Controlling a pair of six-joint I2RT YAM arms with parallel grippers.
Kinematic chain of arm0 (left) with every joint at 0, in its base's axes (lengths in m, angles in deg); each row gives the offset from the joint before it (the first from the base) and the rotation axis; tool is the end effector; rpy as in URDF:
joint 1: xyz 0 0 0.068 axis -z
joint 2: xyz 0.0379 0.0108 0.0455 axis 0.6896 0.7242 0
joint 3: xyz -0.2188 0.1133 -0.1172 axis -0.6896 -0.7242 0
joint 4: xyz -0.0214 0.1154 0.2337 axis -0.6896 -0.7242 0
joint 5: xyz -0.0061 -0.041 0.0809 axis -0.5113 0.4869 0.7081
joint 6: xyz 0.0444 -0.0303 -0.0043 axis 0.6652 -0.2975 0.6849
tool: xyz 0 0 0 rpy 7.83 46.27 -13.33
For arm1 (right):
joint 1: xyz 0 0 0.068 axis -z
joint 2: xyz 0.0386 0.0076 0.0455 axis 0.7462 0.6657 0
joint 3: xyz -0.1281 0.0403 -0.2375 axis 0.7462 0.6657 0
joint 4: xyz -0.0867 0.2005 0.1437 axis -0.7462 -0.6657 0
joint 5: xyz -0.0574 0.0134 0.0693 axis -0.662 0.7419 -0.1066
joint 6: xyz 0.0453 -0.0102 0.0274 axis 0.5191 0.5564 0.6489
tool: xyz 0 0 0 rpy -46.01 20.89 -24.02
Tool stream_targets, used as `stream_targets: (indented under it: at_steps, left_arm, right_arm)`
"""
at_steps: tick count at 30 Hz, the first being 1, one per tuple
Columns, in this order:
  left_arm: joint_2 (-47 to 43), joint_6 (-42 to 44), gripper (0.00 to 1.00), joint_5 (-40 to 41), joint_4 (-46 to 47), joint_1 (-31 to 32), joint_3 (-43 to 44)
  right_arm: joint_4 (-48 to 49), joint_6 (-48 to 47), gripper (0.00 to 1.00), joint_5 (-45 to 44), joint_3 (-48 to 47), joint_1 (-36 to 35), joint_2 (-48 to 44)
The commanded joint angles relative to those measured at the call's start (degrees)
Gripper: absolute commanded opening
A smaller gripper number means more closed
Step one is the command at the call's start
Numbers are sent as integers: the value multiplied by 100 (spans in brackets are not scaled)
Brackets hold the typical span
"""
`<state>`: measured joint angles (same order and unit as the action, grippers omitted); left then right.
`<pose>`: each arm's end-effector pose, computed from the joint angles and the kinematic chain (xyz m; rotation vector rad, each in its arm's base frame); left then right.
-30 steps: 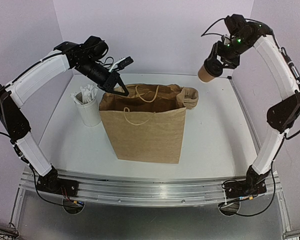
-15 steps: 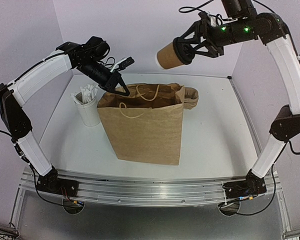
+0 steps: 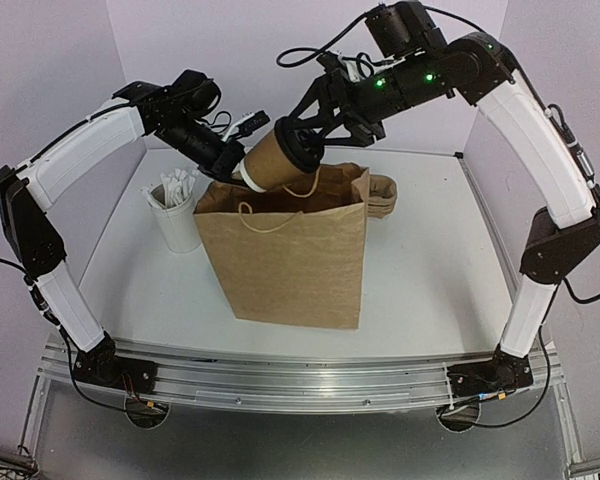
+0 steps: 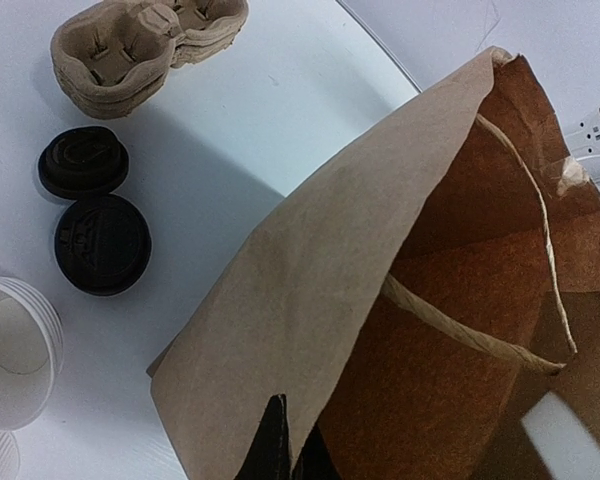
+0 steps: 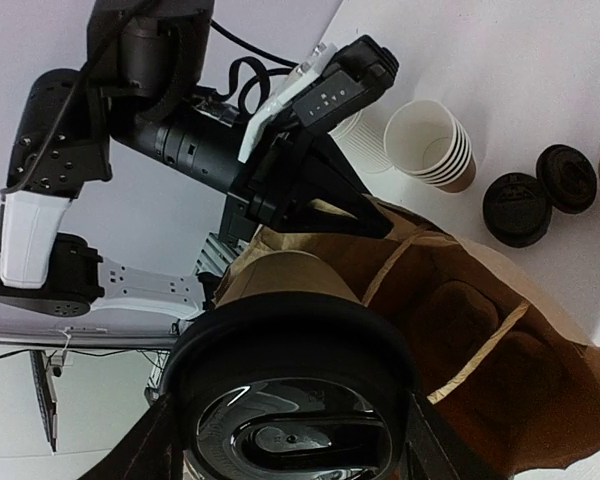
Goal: Pack the takeout coffee
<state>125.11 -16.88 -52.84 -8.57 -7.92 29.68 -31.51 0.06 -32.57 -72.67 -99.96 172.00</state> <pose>0.2747 -0.2246 0.3596 1.1259 2.3623 -1.0775 0.2185 0.2932 0.4845 -0.5084 2.3494 1.1234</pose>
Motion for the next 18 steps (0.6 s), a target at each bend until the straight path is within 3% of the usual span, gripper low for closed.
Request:
stream_targets:
  at_steps: [1, 18]
  left_arm:
    - [91, -111, 0, 94, -74, 30, 286]
    - [188, -622, 0, 255, -135, 191, 483]
  right_arm:
    - [-17, -284, 33, -302, -76, -206, 266]
    - [-1468, -1318, 30, -1900, -981, -885, 1682]
